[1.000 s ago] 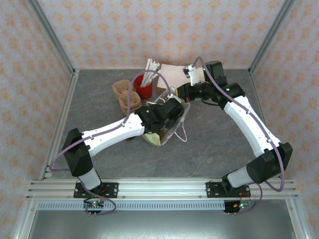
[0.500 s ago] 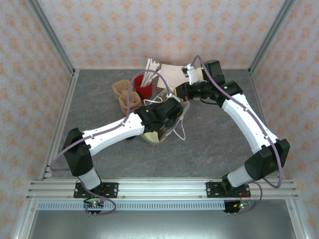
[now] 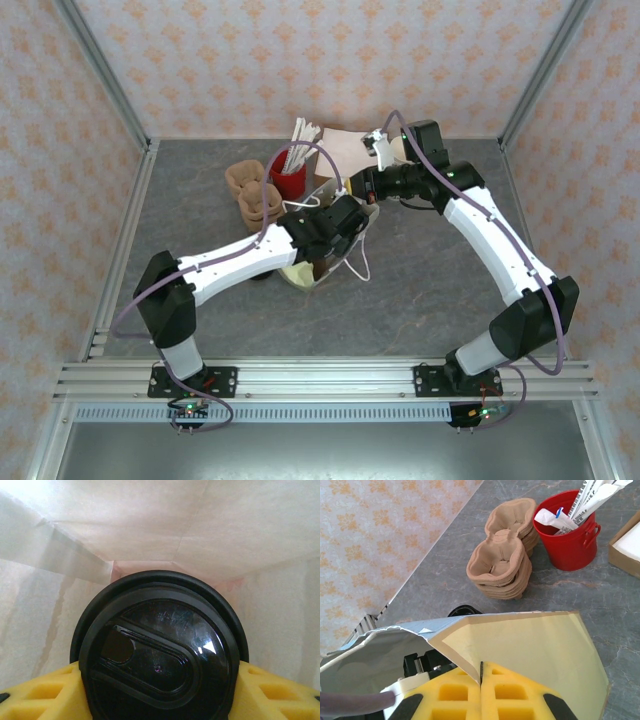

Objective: Pack the takeout coffee

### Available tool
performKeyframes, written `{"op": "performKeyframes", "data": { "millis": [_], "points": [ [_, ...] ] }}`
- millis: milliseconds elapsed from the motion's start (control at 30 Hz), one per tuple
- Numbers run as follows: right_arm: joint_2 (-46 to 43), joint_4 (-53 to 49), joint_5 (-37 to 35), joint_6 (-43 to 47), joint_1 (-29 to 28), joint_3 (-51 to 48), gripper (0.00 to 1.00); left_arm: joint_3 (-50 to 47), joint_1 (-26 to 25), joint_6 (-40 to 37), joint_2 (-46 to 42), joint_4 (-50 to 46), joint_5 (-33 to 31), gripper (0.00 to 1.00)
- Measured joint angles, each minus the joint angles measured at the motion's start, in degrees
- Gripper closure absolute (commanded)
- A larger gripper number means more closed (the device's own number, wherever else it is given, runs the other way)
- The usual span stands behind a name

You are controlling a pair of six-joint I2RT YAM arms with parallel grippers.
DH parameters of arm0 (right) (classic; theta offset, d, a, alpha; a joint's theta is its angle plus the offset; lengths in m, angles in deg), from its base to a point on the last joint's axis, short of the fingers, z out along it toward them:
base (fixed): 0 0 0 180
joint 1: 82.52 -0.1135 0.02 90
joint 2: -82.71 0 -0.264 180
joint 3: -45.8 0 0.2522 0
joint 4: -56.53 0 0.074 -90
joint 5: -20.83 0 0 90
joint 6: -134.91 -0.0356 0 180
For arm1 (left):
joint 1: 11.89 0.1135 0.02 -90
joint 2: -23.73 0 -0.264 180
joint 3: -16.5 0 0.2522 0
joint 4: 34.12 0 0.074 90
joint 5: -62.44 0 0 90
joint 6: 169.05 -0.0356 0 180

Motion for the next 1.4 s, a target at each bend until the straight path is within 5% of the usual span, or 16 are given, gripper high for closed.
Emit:
{"op": "performKeyframes", "data": {
  "millis": [633,1000,1400],
  "points": [
    [1.38,-0.9,0.17,-0.2,0.0,0.83,1.0,0.04,0.76,0.81,1.42,-0.22,-0.09,0.41],
    [2.6,-2.23,-0.04,-5.75,1.95,3.69,0.61,0.46,2.78,3.5,4.7,-1.44,0.42,0.41],
    [2.6,-3.1,-0.11,-7.67,5.7,9.68,0.57,6.84,5.49,6.47,8.61,-7.52,4.33,0.41]
  ]
}}
